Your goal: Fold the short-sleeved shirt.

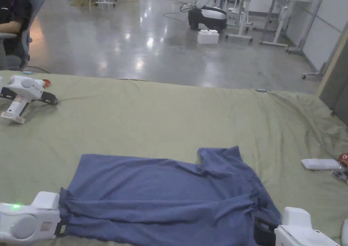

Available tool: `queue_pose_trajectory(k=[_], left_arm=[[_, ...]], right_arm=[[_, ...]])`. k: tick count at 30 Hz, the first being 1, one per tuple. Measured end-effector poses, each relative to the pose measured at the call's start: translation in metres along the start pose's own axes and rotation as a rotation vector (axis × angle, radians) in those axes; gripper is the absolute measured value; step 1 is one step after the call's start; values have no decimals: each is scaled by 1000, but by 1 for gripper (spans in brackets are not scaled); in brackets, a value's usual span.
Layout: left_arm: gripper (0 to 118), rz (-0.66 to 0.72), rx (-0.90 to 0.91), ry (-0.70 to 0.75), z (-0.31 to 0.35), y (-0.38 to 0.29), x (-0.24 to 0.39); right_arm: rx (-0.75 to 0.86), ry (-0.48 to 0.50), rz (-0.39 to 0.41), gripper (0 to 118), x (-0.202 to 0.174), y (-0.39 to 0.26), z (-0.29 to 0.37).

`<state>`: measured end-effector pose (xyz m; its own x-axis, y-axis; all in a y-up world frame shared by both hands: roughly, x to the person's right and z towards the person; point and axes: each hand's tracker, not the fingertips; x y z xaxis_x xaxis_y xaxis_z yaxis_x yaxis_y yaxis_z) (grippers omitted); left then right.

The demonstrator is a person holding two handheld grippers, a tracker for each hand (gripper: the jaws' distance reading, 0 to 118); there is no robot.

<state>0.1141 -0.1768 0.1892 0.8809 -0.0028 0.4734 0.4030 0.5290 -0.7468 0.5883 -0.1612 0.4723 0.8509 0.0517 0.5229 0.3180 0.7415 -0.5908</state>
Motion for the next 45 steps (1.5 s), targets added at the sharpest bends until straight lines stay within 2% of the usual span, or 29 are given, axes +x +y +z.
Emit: queue_pose_trajectory(k=[3,5,6,7,8,9,10,11,17,24,26,33,39,45], left_arm=[[2,9,41,-1,13,-6,-2],[2,26,62,-10,19,-9,-4],[2,30,73,-12,21,-9,-5],[2,28,82,-10,22,-9,-5],[2,23,88,-9,23,-11,-4],[2,19,91,-8,24,-12,-4],[2,17,93,-9,26,-12,-4],[2,18,95,-12,27,-11,-5],[2,33,158,-43,66,-5,-6],[2,30,197,-42,123,-8,-12],[2,52,174,-64,134,-18,-16],[2,60,36,-44,134,-91,-13],[2,98,-87,-29,82,-143,-14],[2,109,-96,-11,67,-139,-15]], right_arm=[[-150,40,46,90,12,-2,-27],[-227,100,30,79,13,-7,-43],[-275,116,37,69,11,-10,-51],[-285,132,43,42,9,-12,-56],[-294,156,51,42,8,-14,-59],[-282,173,50,34,5,-16,-57],[-256,169,47,11,2,-17,-55],[-252,148,64,8,-1,-16,-52],[-184,84,169,5,-5,2,-10],[-147,75,218,5,4,21,60],[-155,86,218,5,7,16,72],[-259,87,312,5,-2,-41,96],[-343,55,291,5,-8,-92,81],[-323,38,240,8,-9,-103,72]])
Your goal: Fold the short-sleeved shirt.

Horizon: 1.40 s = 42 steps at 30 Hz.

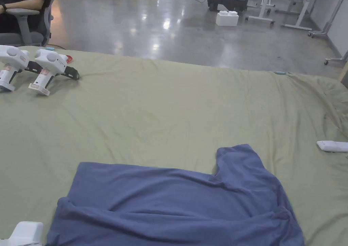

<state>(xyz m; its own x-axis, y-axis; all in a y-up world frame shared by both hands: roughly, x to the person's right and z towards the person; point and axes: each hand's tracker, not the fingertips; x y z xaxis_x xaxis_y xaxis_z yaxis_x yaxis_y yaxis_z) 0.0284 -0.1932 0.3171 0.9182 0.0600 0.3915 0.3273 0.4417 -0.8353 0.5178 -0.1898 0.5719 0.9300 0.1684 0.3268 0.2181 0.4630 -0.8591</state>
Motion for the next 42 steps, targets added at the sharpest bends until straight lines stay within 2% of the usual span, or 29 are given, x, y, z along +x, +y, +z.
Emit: queue_pose_trajectory(k=[1,3,4,5,6,7,12,18,20,22,24,26,27,28,29,32,36,42], left_arm=[[4,5,9,1,2,2,-1],[16,12,24,-6,8,7,-2],[33,11,68,7,12,10,1],[49,2,111,15,17,15,4],[62,-7,143,11,24,17,9],[68,-12,183,-3,29,24,13],[67,-20,426,-43,52,60,47],[66,-36,734,14,88,90,94],[62,-49,819,34,99,96,105],[53,-77,901,75,107,100,117],[50,-97,959,106,114,101,124],[30,-92,997,123,118,102,128],[19,-87,1012,121,120,102,129],[7,-85,1012,120,121,102,129],[3,-76,1021,126,121,102,129],[0,-71,1023,106,121,100,125],[0,-70,965,107,107,103,108],[0,9,663,0,49,139,49]], right_arm=[[9,-10,-11,17,0,1,3],[44,-43,-34,52,-1,6,13],[100,-37,-59,77,0,12,23],[159,-18,-81,85,0,17,32],[219,2,-102,86,-1,23,40],[269,11,-116,86,-3,30,48],[551,-6,-132,86,-24,77,72],[784,16,-193,86,-51,121,93],[847,4,-198,84,-60,132,100],[912,-4,-197,74,-69,138,108],[957,-2,-206,72,-76,144,113],[980,-5,-202,50,-82,147,116],[992,-12,-202,36,-85,149,116],[999,-28,-200,14,-87,151,116],[1000,-45,-203,4,-89,153,116],[1012,-19,-222,0,-88,155,112],[999,-23,-209,0,-89,161,105],[951,-5,-187,0,-87,172,89]])
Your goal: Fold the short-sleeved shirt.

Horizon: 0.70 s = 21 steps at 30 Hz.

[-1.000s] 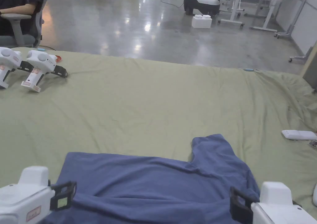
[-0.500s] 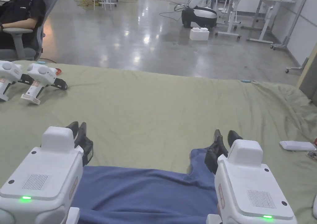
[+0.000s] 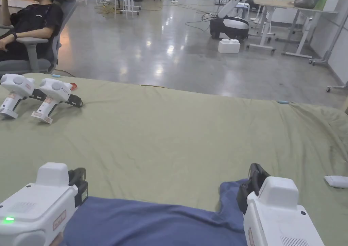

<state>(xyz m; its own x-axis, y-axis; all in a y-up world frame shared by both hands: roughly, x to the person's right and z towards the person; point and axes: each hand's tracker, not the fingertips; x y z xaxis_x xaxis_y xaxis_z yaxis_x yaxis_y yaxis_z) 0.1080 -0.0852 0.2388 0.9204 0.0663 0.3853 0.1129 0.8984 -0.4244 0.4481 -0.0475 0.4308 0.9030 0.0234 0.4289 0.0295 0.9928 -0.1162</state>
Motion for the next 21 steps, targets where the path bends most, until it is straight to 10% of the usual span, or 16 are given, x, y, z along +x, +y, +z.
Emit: queue_pose_trajectory(k=[12,16,21], left_arm=[[8,112,-491,-4,-145,-25,-71],[72,54,-547,69,-171,-33,-66],[73,-13,-615,51,-184,-45,-47]], right_arm=[[-175,14,30,0,9,-38,-31],[-217,2,35,0,16,-47,-36],[-264,-11,34,0,26,-58,-40]])
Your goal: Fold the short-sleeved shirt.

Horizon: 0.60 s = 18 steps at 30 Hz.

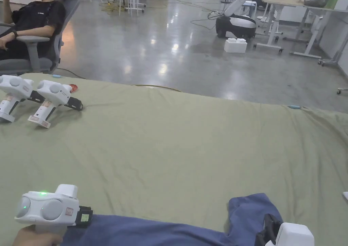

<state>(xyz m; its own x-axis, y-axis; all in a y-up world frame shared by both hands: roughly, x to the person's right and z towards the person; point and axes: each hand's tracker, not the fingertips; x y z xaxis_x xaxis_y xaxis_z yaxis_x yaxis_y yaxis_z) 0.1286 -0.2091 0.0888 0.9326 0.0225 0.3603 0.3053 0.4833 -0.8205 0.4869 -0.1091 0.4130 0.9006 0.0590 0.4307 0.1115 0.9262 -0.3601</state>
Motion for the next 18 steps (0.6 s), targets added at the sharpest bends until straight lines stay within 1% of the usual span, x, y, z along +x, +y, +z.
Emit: queue_pose_trajectory(k=[1,2,3,5,7,10,12,13,14,15,16,17,18], left_arm=[[69,-26,-5,41,-1,-2,6],[67,-39,36,53,2,-4,10],[61,-35,28,45,3,-5,13],[37,-49,34,28,6,-5,19],[9,-96,40,-14,12,-8,25],[4,-104,38,-25,15,-12,26],[3,-117,62,-14,22,-15,25],[3,-119,82,-12,27,-17,24],[3,-106,112,-14,34,-18,22],[3,-93,137,-19,39,-19,20],[2,-75,161,-26,45,-20,18],[2,-67,176,-29,51,-21,16],[2,-61,191,-27,55,-22,15]], right_arm=[[-8,-3,-1,0,2,-2,0],[-19,-8,-3,0,5,-5,-2],[-26,-12,-5,0,7,-7,-3],[-41,-21,-13,0,12,-10,-4],[-64,-33,-30,0,21,-13,-10],[-119,-59,-55,0,40,-13,-22],[-176,-65,-70,3,55,-11,-33],[-212,-73,-73,10,66,-9,-42],[-256,-77,-70,25,76,-7,-52],[-296,-74,-70,44,83,-6,-61],[-345,-69,-77,68,93,-5,-73],[-406,-67,-54,74,100,-3,-85],[-442,-49,-53,74,105,-3,-95]])
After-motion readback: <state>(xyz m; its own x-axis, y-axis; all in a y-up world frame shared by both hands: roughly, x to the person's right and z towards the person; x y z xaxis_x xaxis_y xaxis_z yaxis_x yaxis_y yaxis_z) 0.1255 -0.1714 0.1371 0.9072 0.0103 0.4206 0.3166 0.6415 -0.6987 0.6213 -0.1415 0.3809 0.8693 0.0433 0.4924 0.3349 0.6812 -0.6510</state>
